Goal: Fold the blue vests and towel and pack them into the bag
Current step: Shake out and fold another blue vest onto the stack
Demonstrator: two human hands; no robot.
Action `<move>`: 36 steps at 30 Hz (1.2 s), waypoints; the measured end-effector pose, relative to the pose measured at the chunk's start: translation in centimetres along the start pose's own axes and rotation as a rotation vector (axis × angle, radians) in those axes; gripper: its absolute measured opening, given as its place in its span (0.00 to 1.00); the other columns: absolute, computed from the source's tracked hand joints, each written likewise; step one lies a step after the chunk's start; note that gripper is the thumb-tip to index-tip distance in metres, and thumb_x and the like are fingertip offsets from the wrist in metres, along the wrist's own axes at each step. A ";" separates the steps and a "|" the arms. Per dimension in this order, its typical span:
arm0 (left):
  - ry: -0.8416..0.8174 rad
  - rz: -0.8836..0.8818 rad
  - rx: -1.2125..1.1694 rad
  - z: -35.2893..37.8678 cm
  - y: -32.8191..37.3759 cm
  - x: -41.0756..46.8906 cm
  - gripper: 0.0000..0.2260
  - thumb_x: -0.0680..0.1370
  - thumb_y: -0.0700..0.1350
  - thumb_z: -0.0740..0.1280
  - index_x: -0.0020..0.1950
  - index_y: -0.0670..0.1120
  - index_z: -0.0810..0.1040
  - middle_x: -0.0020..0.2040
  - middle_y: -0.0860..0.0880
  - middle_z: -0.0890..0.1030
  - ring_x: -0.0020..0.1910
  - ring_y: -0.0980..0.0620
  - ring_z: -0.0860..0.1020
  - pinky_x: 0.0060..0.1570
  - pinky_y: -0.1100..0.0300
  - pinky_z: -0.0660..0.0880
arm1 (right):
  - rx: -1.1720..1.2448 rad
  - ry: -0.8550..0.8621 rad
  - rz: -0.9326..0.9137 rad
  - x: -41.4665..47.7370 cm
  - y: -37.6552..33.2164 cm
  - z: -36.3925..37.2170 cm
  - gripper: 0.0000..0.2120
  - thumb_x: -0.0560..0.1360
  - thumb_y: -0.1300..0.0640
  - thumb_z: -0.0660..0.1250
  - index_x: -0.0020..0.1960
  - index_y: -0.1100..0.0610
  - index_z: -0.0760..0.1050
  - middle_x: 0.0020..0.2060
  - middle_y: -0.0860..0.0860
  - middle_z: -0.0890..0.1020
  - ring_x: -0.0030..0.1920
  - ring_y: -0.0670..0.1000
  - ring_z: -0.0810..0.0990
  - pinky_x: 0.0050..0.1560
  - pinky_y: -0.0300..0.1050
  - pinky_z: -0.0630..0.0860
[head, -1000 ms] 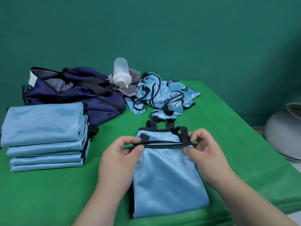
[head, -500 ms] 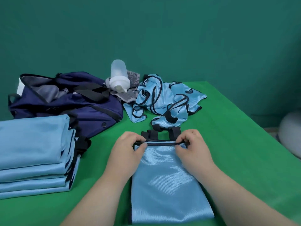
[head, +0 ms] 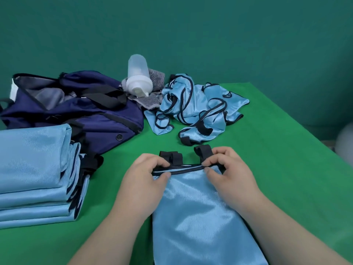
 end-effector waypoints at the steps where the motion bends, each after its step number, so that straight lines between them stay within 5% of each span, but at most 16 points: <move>1: -0.006 -0.004 0.010 0.1 -0.1 0.0 0.11 0.73 0.41 0.74 0.44 0.58 0.79 0.50 0.62 0.77 0.52 0.70 0.72 0.48 0.81 0.62 | -0.011 -0.010 -0.015 0.1 0.0 0.2 0.12 0.75 0.59 0.72 0.41 0.41 0.79 0.54 0.34 0.73 0.56 0.37 0.74 0.52 0.27 0.67; 6: -0.024 0.061 0.079 0.4 -0.1 0.1 0.09 0.77 0.42 0.70 0.52 0.56 0.81 0.59 0.63 0.73 0.60 0.66 0.70 0.59 0.77 0.61 | -0.056 -0.110 -0.042 0.9 0.6 0.3 0.19 0.78 0.58 0.67 0.51 0.31 0.76 0.60 0.28 0.72 0.68 0.49 0.70 0.72 0.52 0.65; 8: -0.005 0.083 0.065 0.2 0.3 -0.1 0.08 0.78 0.45 0.68 0.55 0.56 0.81 0.63 0.63 0.71 0.65 0.65 0.66 0.64 0.74 0.59 | 0.008 -0.124 -0.020 1.0 0.8 0.2 0.20 0.79 0.59 0.67 0.54 0.32 0.77 0.62 0.28 0.73 0.70 0.48 0.69 0.73 0.52 0.65; 12: -0.204 0.271 0.248 -0.5 1.7 -0.5 0.18 0.77 0.60 0.57 0.62 0.58 0.78 0.71 0.65 0.66 0.77 0.61 0.54 0.77 0.50 0.54 | -0.002 -0.054 -0.079 1.3 0.8 0.4 0.17 0.77 0.63 0.68 0.56 0.42 0.80 0.61 0.35 0.74 0.64 0.40 0.73 0.68 0.39 0.66; 16: -0.476 0.318 0.545 0.1 2.3 -1.5 0.35 0.72 0.70 0.41 0.76 0.60 0.62 0.80 0.62 0.45 0.77 0.63 0.34 0.76 0.46 0.33 | -0.108 -0.019 -0.063 1.6 0.7 0.5 0.15 0.78 0.62 0.68 0.62 0.49 0.80 0.67 0.42 0.71 0.70 0.43 0.67 0.68 0.33 0.57; 20: -0.614 0.259 0.607 0.7 1.1 -1.4 0.39 0.69 0.73 0.38 0.80 0.62 0.44 0.79 0.63 0.37 0.74 0.63 0.29 0.75 0.42 0.33 | -0.178 -0.122 -0.061 1.5 0.4 0.4 0.21 0.78 0.58 0.68 0.70 0.49 0.75 0.76 0.42 0.62 0.75 0.41 0.56 0.71 0.35 0.49; 25: -0.632 0.263 0.575 0.9 0.5 -1.2 0.38 0.71 0.74 0.44 0.79 0.62 0.41 0.78 0.65 0.36 0.73 0.65 0.28 0.76 0.45 0.33 | 0.054 -0.103 -0.075 -0.2 -0.4 -1.1 0.20 0.77 0.58 0.70 0.66 0.42 0.76 0.75 0.34 0.61 0.76 0.36 0.54 0.77 0.45 0.54; 28: -0.623 0.272 0.561 1.0 0.2 -1.0 0.40 0.69 0.74 0.44 0.80 0.62 0.42 0.78 0.65 0.36 0.73 0.66 0.29 0.76 0.45 0.34 | -0.170 -0.242 -0.206 -1.8 -1.5 -1.8 0.23 0.78 0.48 0.67 0.73 0.42 0.69 0.77 0.33 0.55 0.77 0.34 0.42 0.79 0.49 0.46; 31: -0.602 0.281 0.574 1.1 0.2 -0.8 0.41 0.68 0.74 0.42 0.80 0.62 0.42 0.78 0.65 0.36 0.74 0.64 0.29 0.76 0.44 0.34 | -0.556 -0.455 -0.315 -3.2 -1.8 -0.8 0.34 0.77 0.35 0.50 0.80 0.45 0.54 0.80 0.37 0.45 0.76 0.38 0.31 0.79 0.54 0.36; 36: -0.563 0.242 0.631 0.8 0.1 -1.1 0.39 0.68 0.72 0.37 0.79 0.64 0.39 0.78 0.58 0.29 0.73 0.57 0.24 0.75 0.42 0.33 | -0.746 -0.537 -0.288 -4.1 -0.3 0.2 0.38 0.76 0.32 0.39 0.82 0.46 0.42 0.78 0.40 0.34 0.75 0.42 0.26 0.79 0.52 0.37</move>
Point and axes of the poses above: each hand's wrist, its own x-axis towards the middle knuckle, its own z-axis out of the palm, y = z × x, the point moved 2 cm from there along x, towards the middle knuckle
